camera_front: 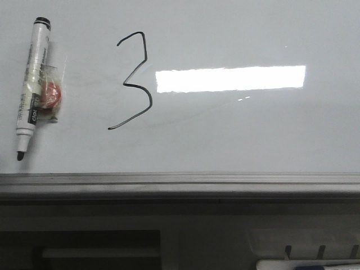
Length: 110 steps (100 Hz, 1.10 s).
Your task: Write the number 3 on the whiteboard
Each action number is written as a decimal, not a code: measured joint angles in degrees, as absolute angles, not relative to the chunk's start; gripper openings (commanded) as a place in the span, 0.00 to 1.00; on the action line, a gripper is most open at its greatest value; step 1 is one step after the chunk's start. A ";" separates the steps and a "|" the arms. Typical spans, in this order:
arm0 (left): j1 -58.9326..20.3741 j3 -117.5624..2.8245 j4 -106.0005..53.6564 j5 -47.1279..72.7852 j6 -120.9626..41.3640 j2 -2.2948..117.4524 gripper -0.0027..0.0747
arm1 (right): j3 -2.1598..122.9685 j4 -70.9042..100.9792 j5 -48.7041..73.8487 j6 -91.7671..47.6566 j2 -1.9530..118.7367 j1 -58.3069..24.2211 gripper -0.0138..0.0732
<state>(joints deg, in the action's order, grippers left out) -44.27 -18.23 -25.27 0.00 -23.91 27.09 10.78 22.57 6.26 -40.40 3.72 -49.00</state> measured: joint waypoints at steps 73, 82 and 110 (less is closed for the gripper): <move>-38.12 -18.01 -13.87 0.00 -16.79 26.95 0.01 | 10.78 22.57 6.26 -40.16 3.72 -49.00 0.10; -34.43 -18.01 -7.58 0.00 -10.54 26.29 0.01 | 10.78 22.57 6.26 -40.16 3.72 -49.00 0.10; -20.54 -15.86 1.55 0.00 -6.40 17.84 0.01 | 10.78 22.57 6.26 -40.16 3.72 -49.00 0.10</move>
<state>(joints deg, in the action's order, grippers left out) -20.54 -15.86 1.55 0.00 -6.40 17.84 10.78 22.57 6.26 -40.16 3.72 -49.00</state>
